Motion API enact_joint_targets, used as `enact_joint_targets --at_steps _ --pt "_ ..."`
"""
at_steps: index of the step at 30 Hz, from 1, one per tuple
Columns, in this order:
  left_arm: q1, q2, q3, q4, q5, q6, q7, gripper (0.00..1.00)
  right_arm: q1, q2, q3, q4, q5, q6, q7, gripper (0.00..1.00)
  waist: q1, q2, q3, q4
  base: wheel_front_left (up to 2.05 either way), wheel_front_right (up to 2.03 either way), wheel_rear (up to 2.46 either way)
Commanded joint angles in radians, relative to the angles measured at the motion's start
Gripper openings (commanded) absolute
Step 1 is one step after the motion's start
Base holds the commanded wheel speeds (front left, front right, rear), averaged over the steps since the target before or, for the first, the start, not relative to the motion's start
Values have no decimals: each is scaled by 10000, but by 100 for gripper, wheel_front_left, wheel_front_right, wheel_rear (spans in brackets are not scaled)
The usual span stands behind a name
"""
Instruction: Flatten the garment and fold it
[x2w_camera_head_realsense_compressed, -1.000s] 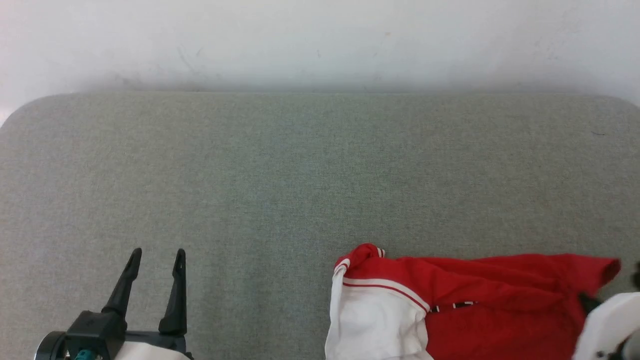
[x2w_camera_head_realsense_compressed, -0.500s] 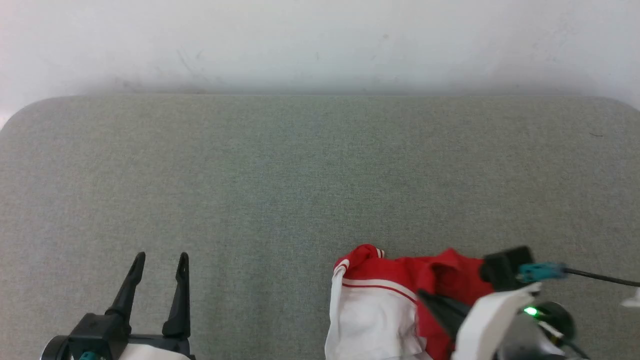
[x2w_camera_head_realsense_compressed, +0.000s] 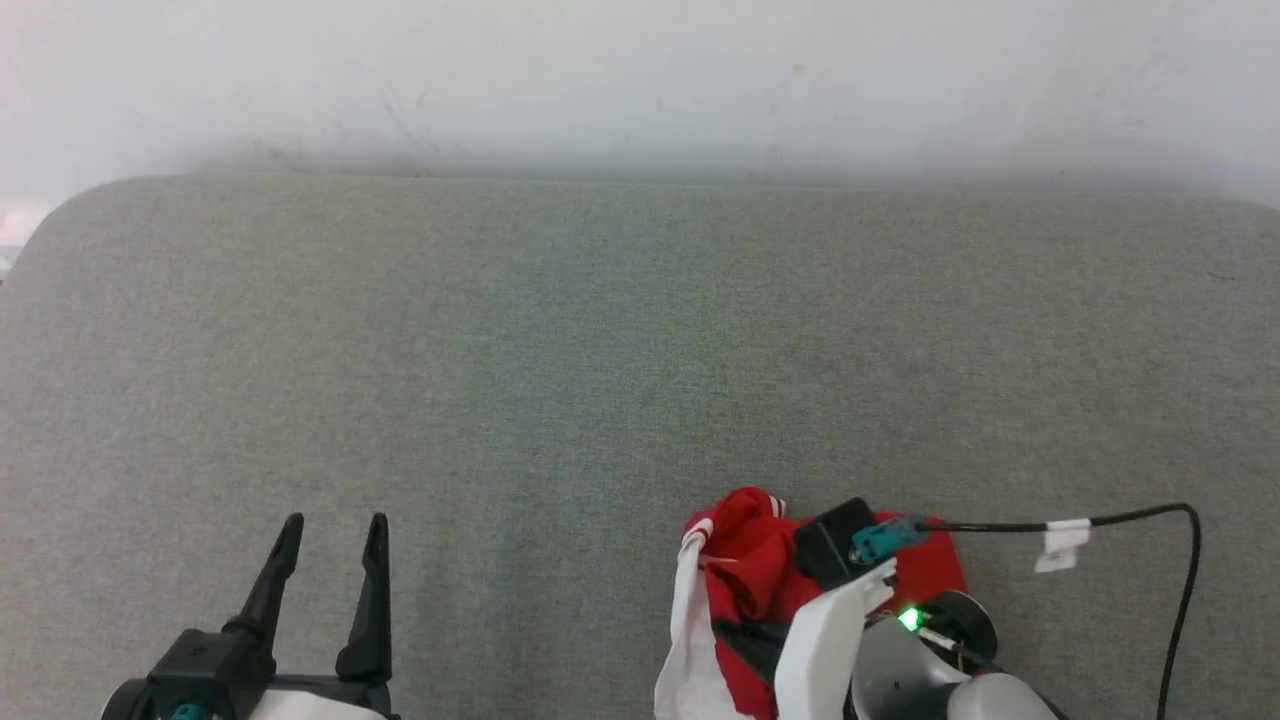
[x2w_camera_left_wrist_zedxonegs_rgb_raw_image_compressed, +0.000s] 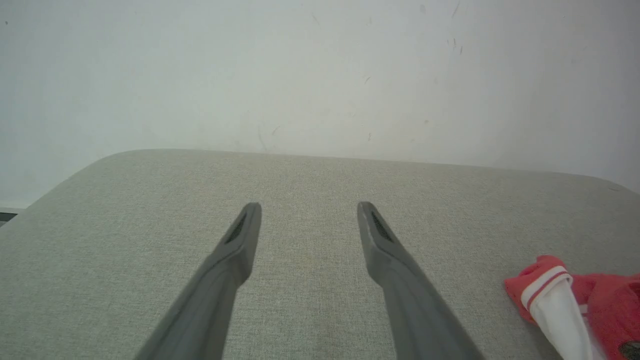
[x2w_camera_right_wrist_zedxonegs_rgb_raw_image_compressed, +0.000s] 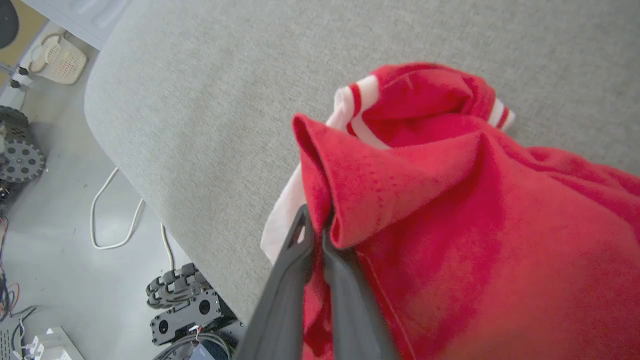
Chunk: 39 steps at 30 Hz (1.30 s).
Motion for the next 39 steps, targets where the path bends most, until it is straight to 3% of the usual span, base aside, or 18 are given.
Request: enact_joint_targets --at_steps 1,6,7,8,10,18,23,30,39 --pt "-128 -44 -9 28 -37 -47 1 100 -186 20 25 153 -2 -6 -118 0 0 0 12 18 0 0 0" --pt "-205 -93 -49 134 -70 -74 -5 100 -720 21 203 1612 -429 -6 -591 0 0 0 -7 33 0 0 0" --pt "-216 -104 -65 154 -74 -81 -6 100 -789 21 251 1868 -427 -6 -674 11 0 0 -18 33 0 0 0" --pt "-227 -116 -84 173 -81 -91 -7 100 -847 21 293 2090 -369 -6 -756 30 0 0 -30 33 0 0 0" --pt "-240 -132 -120 210 -89 -105 -8 100 -966 21 457 2374 -257 -6 -908 100 0 0 -58 29 0 0 0" --pt "-183 -143 -143 269 -136 -81 -13 100 -1074 21 388 1729 263 -6 -1157 100 0 0 -165 -166 0 0 0" --pt "-96 -134 -109 203 -136 -21 -20 100 -361 22 -1043 318 -253 -6 -1133 100 0 0 -191 -304 0 0 0" --pt "-8 -109 -60 64 -63 8 -38 100 1257 22 -3266 -1423 -1898 -6 -1009 100 0 0 -54 -498 0 0 0" --pt "-95 -37 -89 41 -65 -88 -21 100 2170 22 -3857 -1084 -1732 -6 -1193 100 0 0 207 -531 0 0 0"
